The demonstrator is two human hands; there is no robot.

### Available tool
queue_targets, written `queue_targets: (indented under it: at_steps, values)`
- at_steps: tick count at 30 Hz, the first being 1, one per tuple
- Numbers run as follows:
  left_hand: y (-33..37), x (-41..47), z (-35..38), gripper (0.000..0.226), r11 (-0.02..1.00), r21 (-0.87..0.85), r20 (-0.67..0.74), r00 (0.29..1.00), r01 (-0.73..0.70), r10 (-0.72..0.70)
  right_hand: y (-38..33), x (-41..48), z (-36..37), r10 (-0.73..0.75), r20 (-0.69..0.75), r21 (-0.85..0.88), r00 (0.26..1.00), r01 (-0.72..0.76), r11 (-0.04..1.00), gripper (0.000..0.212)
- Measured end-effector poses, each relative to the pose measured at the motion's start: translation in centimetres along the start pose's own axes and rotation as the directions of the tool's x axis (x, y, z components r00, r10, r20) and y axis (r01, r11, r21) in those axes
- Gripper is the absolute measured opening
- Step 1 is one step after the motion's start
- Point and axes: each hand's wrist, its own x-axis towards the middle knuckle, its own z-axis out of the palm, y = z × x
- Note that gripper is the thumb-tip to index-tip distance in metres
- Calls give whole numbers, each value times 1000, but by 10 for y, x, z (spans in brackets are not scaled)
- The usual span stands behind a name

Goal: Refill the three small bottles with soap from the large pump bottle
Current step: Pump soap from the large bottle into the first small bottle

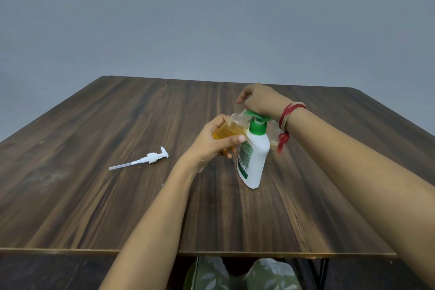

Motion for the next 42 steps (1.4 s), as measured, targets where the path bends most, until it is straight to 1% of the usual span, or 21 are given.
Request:
queue_targets:
  at_steps: [4, 7, 12, 15, 18, 20, 23, 27, 30, 31, 34, 38, 42]
  values:
    - [-1, 0, 1, 71, 1000, -11, -7, 1000, -7, 7, -1, 2, -2, 7, -45, -62, 999, -9, 998, 32]
    - [-1, 0, -1, 71, 1000, 0, 0, 1000, 1, -1, -2, 0, 1, 16, 7, -12, 1000, -16, 1000, 32]
    - [0, 0, 1, 58, 1000, -29, 6, 1000, 4, -4, -3, 1, -3, -8, -24, -97, 1000, 6, 995, 32]
    - [-1, -1, 1, 61, 999, -32, 9, 1000, 16, -16, -3, -2, -1, -1, 20, -42, 1000, 1, 999, 34]
    - [-3, 0, 3, 62, 998, -59, 0, 1000, 11, -11, -4, -1, -5, 0, -27, -110, 1000, -3, 994, 35]
    - [-3, 0, 2, 61, 999, -48, 7, 1000, 12, -11, -3, 1, -3, -3, -35, -88, 999, 0, 996, 34]
    - [-2, 1, 1, 61, 999, -42, 12, 1000, 24, -24, -2, 0, -1, -12, 23, -15, 1000, 13, 1000, 34]
    - [-3, 1, 4, 56, 997, -71, 6, 1000, 11, -10, -2, 2, -3, -6, -29, -71, 1000, 4, 997, 33]
    - [-2, 0, 2, 59, 998, -49, 13, 1000, 26, -25, -1, 1, 0, 0, 22, -8, 1000, 0, 1000, 33]
    - [-3, 0, 3, 59, 998, -59, 9, 1000, 21, -20, -1, 1, 0, 7, 16, -6, 1000, -7, 1000, 32]
    - [-5, 0, 5, 59, 996, -91, -12, 1000, -3, 2, -1, 2, -3, 19, -38, -73, 999, -22, 997, 32]
    - [-4, 1, 3, 59, 999, -41, -8, 1000, 10, -11, -2, -1, 0, 16, 9, -49, 1000, -15, 999, 38]
    - [-4, 0, 4, 59, 998, -71, -8, 1000, 1, -1, -3, 1, -4, 10, -45, -117, 999, -15, 993, 41]
